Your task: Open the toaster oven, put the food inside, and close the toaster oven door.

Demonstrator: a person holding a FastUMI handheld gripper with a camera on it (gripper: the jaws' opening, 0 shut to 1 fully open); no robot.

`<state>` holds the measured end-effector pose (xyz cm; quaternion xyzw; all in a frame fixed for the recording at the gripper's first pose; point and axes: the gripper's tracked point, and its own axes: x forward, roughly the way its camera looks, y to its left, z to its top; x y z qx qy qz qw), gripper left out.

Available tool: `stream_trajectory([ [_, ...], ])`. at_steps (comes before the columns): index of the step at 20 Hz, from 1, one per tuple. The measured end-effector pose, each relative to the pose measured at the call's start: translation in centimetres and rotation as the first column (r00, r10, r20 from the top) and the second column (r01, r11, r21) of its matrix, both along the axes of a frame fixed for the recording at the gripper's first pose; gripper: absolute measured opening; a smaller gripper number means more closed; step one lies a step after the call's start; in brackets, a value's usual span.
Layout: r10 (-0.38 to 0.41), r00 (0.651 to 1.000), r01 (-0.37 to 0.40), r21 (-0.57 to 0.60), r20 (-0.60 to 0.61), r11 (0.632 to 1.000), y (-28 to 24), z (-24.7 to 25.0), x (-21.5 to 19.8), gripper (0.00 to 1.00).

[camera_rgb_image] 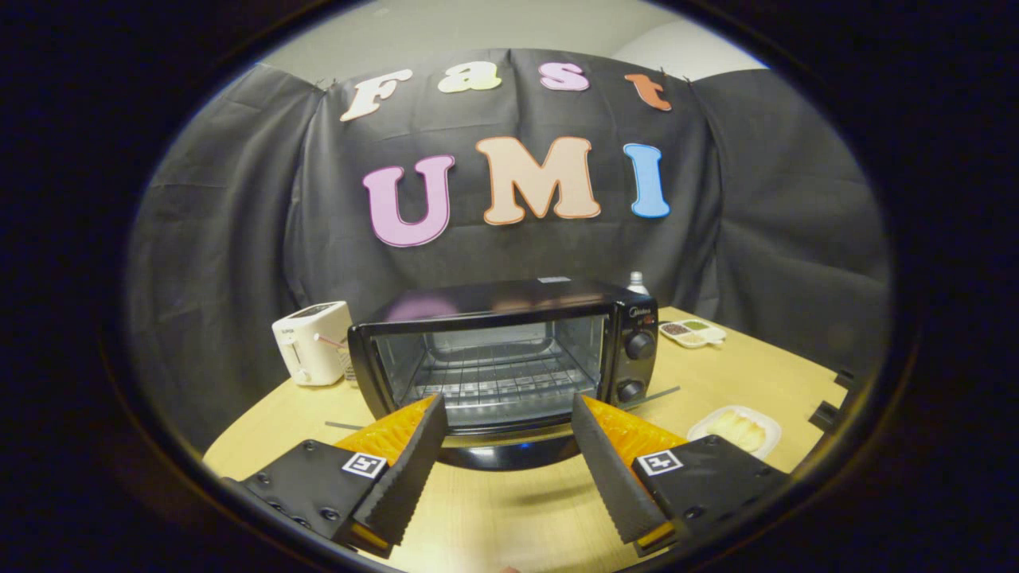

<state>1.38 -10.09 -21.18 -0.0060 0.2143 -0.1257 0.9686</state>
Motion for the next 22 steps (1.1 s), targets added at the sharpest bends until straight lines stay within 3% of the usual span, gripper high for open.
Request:
stream_trajectory([
  [14, 0.009, 0.999, -0.010, -0.024, -0.049, 1.000, 0.4, -2.0, -1.0, 0.98],
  [22, 0.005, 0.970, -0.028, -0.091, -0.244, 0.995, -0.1, -5.7, -3.9, 0.98],
])
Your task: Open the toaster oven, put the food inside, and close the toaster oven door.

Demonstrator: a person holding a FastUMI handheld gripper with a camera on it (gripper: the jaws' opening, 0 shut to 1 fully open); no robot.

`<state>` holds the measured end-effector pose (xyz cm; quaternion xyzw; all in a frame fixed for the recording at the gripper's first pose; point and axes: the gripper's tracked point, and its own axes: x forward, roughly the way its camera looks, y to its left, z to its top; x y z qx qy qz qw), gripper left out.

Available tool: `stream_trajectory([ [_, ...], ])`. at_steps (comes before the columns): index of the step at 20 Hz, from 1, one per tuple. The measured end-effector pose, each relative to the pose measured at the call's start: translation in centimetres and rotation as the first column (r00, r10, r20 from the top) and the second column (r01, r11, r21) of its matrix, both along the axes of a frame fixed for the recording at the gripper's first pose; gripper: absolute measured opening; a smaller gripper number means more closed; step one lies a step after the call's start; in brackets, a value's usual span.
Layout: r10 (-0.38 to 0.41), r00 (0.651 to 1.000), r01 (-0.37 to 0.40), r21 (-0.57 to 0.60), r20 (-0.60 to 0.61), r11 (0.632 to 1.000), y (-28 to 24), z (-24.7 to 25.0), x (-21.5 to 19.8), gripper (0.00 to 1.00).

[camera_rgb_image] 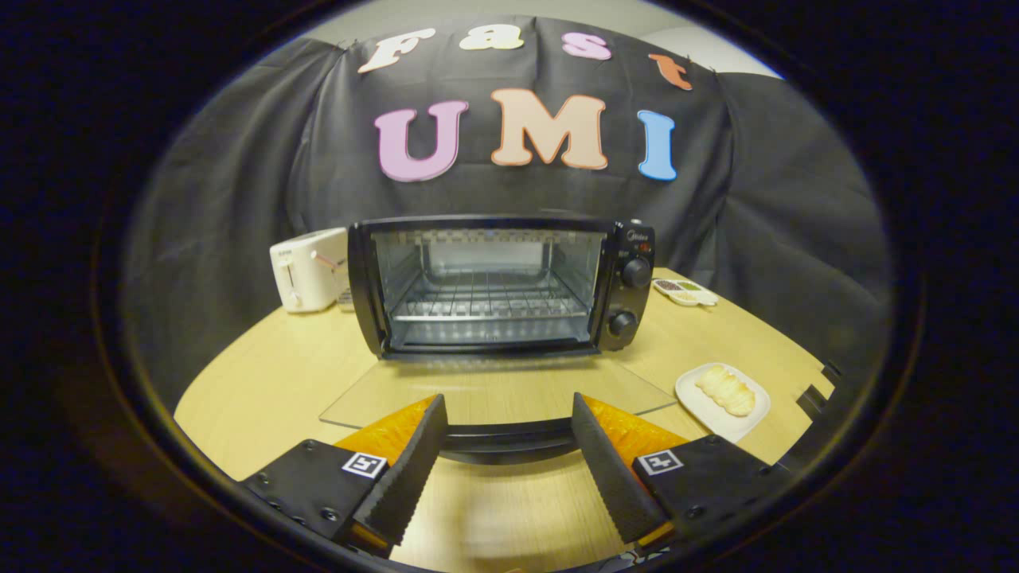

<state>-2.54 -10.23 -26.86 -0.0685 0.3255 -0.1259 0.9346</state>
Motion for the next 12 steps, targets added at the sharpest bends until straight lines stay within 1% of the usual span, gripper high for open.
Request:
stream_trajectory([
  [2, 0.012, 0.998, -0.014, -0.034, -0.063, 0.999, -0.6, -0.7, -1.2, 0.99],
  [3, 0.017, 0.997, -0.020, -0.037, -0.075, 0.999, -0.8, -0.8, -1.4, 0.99],
  [5, 0.016, 0.999, -0.017, -0.015, -0.043, 1.000, -0.5, -0.8, -0.9, 0.99],
  [9, -0.003, 0.999, 0.003, 0.021, -0.035, 1.000, -0.4, -1.1, -0.6, 0.99],
  [12, 0.002, 1.000, -0.002, -0.001, -0.031, 1.000, -0.7, -0.6, -0.3, 0.99],
])
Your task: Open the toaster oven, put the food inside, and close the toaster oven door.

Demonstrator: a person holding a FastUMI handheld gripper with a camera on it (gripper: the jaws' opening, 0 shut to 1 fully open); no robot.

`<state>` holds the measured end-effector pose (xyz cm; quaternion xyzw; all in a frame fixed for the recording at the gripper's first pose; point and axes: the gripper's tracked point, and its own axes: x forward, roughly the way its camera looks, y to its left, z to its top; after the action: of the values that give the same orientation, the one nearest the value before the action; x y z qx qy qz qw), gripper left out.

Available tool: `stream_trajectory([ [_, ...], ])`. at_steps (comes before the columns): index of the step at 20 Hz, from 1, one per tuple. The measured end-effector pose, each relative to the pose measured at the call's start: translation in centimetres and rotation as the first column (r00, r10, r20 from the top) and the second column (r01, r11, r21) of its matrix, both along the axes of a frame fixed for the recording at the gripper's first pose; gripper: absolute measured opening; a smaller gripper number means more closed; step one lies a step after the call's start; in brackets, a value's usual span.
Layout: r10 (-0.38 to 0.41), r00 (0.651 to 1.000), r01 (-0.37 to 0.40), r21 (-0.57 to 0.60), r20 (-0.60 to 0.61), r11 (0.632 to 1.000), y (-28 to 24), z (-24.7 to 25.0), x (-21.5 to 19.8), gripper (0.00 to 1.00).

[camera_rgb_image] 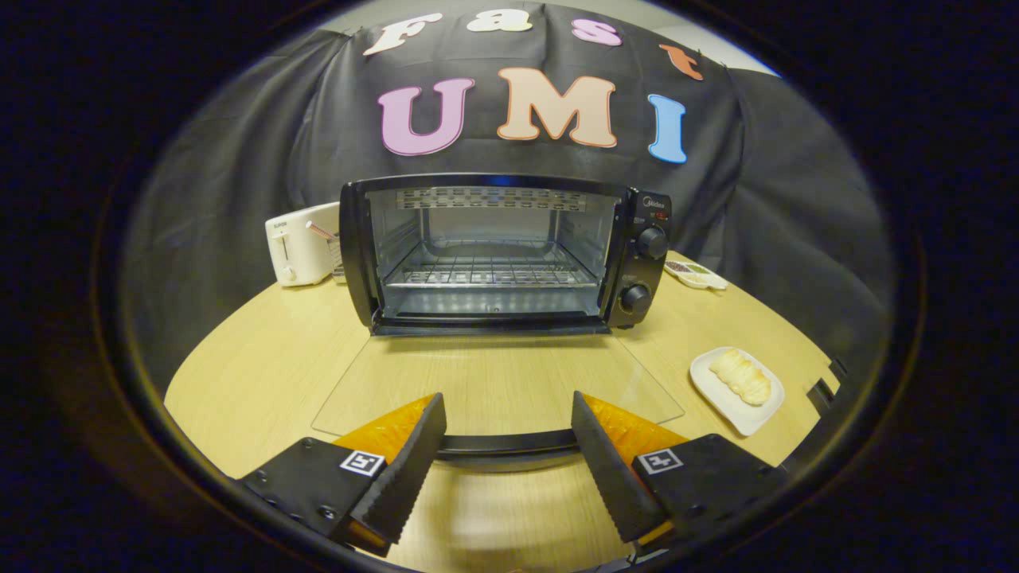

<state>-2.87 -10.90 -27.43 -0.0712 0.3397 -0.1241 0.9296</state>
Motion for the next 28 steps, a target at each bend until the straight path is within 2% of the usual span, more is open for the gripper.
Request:
stream_trajectory([
  [5, -0.032, 0.996, 0.035, -0.029, 0.087, 0.999, -3.0, 3.4, 1.7, 0.99],
  [11, -0.241, 0.955, 0.252, -0.038, 0.173, 0.967, -13.5, 6.2, 1.0, 0.99],
  [15, -0.348, 0.924, 0.358, -0.044, 0.158, 0.933, -19.8, 5.3, 0.0, 0.99],
  [21, -0.464, 0.883, 0.468, -0.060, 0.065, 0.882, -26.9, 2.2, -1.7, 0.99],
  [28, -0.501, 0.865, 0.498, -0.069, -0.032, 0.865, -30.4, -0.8, -2.7, 0.99],
])
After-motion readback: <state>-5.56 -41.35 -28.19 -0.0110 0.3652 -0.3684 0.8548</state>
